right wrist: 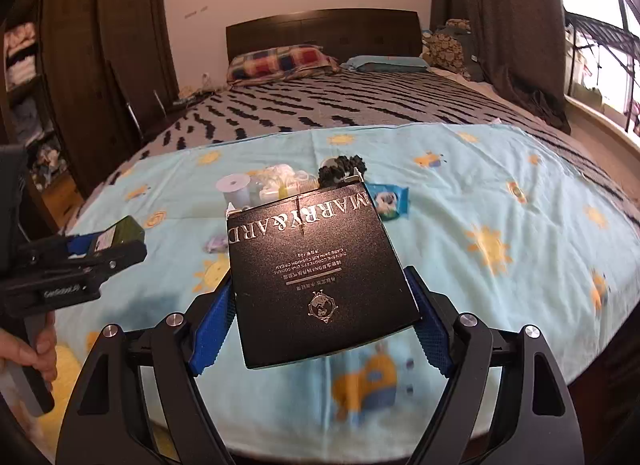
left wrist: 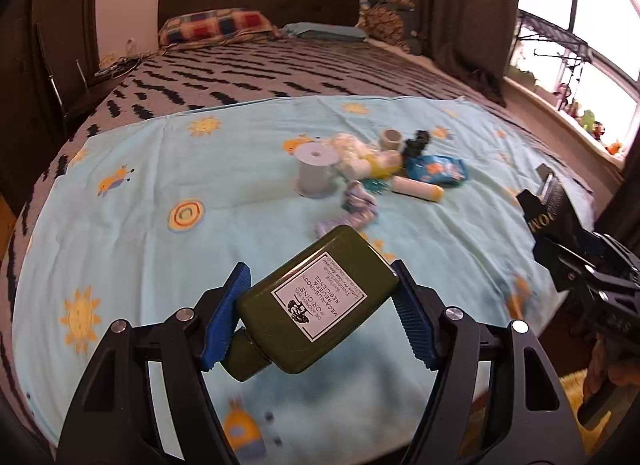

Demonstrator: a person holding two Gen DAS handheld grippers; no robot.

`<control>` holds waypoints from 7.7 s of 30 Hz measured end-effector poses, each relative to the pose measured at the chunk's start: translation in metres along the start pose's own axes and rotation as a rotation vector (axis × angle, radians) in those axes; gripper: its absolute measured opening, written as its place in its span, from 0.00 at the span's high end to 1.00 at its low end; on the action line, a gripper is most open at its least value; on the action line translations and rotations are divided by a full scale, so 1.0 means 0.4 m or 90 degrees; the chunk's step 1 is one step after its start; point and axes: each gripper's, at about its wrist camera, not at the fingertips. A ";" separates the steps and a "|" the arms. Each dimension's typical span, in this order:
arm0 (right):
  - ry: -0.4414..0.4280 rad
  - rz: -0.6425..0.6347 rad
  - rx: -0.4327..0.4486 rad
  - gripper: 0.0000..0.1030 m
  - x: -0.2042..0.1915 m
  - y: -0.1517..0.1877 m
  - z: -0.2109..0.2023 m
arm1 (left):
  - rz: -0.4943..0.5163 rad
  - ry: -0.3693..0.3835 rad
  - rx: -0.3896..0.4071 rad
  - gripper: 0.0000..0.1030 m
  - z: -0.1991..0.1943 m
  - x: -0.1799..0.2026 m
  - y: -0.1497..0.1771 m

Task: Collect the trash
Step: 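Carry the black box and green bottle down to the black bin with both tools, then open the right tool over the bin while the left tool releases the bottle, then raise both open tools back over the bed items, then grasp the white yellow-capped tube with the right tool while the left tool grasps the blue-white cloth, then carry the tube and cloth down to the black bin with both tools, then open the right tool over the bin while the left tool releases the cloth, then raise both open tools back over the remaining bed items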

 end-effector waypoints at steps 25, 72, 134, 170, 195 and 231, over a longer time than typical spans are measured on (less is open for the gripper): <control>-0.019 0.072 -0.142 0.22 -0.027 0.413 -0.112 | 0.044 0.113 -0.157 0.35 -0.054 0.144 0.471; 0.013 0.078 -0.100 0.13 0.066 0.230 -0.079 | 0.063 0.081 -0.128 0.20 -0.016 0.146 0.409; -0.031 -0.063 -0.160 0.80 0.002 -0.062 0.330 | 0.049 0.056 -0.083 0.90 0.260 0.039 -0.016; -0.051 0.040 -0.198 0.80 -0.052 0.448 0.013 | 0.064 0.181 -0.193 0.93 0.038 0.173 0.503; -0.023 0.040 -0.288 0.78 -0.088 0.561 0.164 | 0.038 0.183 -0.278 0.87 0.208 0.142 0.627; 0.033 -0.001 -0.039 0.10 0.115 -0.016 0.051 | 0.024 0.043 -0.013 0.15 0.021 0.011 0.102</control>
Point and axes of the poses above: each gripper's, at about its wrist camera, not at the fingertips, and z roughly the way its jaws point, x to its right, y to its underside, and after that the axes turned 2 degrees about -z, right-handed
